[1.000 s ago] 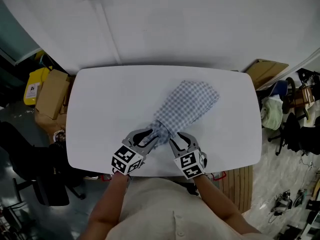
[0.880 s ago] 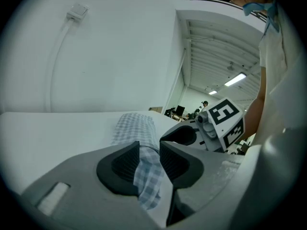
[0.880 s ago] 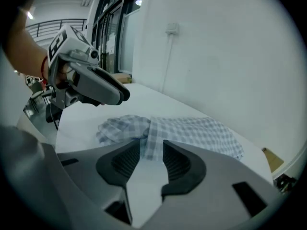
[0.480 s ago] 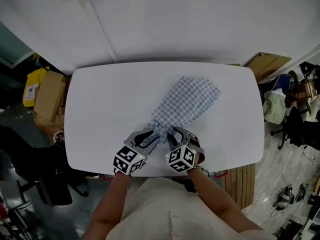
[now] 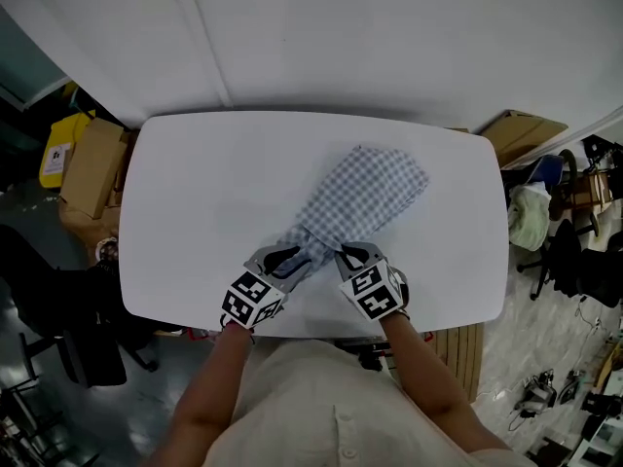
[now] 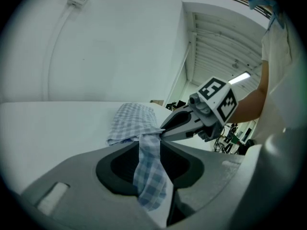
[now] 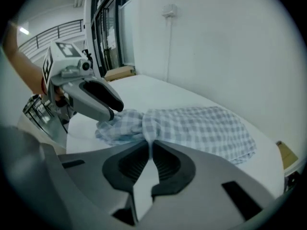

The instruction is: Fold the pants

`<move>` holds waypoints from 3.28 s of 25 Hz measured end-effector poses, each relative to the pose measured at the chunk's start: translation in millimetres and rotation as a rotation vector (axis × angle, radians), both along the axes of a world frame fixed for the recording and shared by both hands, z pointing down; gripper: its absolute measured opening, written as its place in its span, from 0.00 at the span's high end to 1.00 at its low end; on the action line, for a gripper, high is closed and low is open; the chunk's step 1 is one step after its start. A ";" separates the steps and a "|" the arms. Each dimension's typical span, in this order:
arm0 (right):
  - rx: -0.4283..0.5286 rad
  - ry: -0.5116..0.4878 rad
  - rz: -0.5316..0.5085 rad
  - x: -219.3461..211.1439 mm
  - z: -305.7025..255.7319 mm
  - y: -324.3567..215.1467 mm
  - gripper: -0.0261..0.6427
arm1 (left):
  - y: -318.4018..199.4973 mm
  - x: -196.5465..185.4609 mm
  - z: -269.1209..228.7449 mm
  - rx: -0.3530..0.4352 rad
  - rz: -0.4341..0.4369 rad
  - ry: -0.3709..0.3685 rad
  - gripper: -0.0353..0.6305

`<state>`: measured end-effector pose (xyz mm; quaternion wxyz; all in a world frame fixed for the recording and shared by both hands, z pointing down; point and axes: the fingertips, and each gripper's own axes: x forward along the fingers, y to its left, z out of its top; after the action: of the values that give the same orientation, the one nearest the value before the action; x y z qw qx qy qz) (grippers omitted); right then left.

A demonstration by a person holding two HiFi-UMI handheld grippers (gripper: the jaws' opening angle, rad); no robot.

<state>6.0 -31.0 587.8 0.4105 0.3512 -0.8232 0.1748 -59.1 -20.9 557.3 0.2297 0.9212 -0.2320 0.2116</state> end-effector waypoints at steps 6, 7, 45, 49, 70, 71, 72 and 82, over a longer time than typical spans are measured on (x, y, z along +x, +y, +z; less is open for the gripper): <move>-0.122 -0.111 0.023 6.3 -12.2 -1.2 0.90 | 3.9 0.8 17.8 -0.030 0.018 -0.034 0.76; -0.134 -0.120 0.023 7.4 -13.6 -1.0 0.90 | 5.2 0.9 20.3 -0.036 0.019 -0.037 0.76; -0.257 -0.267 0.037 34.2 -72.6 -42.4 0.91 | -33.1 80.8 -31.4 -0.724 -0.273 0.754 0.60; -0.256 -0.272 0.034 33.1 -69.9 -36.9 0.91 | -50.3 67.9 -23.4 -0.855 -0.413 0.989 0.51; -0.027 -0.011 -0.022 21.9 -65.1 -8.4 0.70 | -65.8 60.3 0.4 -0.974 -0.597 0.921 0.91; 0.014 0.024 -0.023 19.8 -65.3 -8.8 0.70 | -65.8 60.8 -2.0 -0.975 -0.587 0.902 0.91; 0.048 0.057 -0.024 17.3 -64.3 -9.0 0.70 | -66.0 61.2 -4.7 -0.972 -0.578 0.883 0.91; 0.143 0.130 0.095 2.4 -56.9 -16.3 0.65 | -64.9 61.4 -20.2 -0.969 -0.460 0.806 0.91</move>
<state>8.5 -47.4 530.9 0.4282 0.4289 -0.7875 0.1119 2.3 -85.9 537.1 0.7252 0.6481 -0.1973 -0.1229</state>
